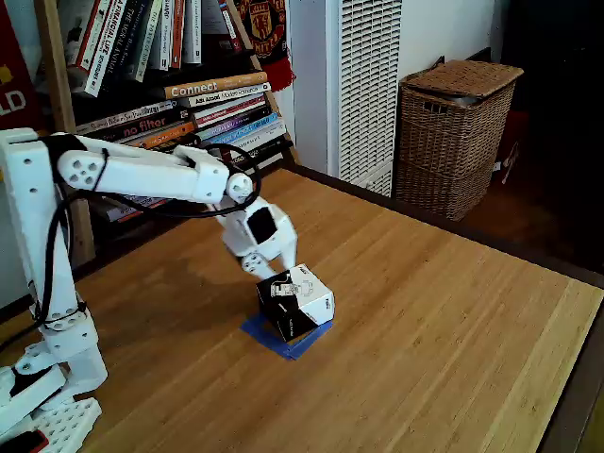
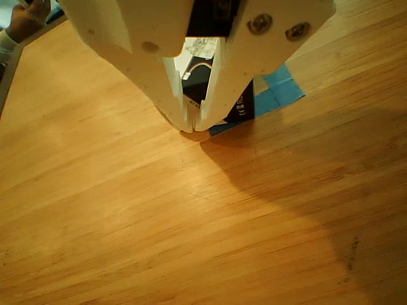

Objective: Push the box on top of the target

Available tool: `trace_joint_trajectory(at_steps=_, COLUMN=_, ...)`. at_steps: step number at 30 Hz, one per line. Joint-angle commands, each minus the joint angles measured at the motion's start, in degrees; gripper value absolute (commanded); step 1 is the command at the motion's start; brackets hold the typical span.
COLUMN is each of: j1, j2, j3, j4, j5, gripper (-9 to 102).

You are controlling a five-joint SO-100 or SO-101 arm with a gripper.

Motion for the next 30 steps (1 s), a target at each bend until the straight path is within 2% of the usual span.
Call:
trace_joint_trajectory(at_steps=1, j1=-0.97, j2=4.31, j3=0.44, j4=0.79, j5=0.09, gripper=0)
trace_joint_trajectory(at_steps=30, j1=1.76, j2=16.26, j3=6.86, j4=6.06, j5=0.44, gripper=0)
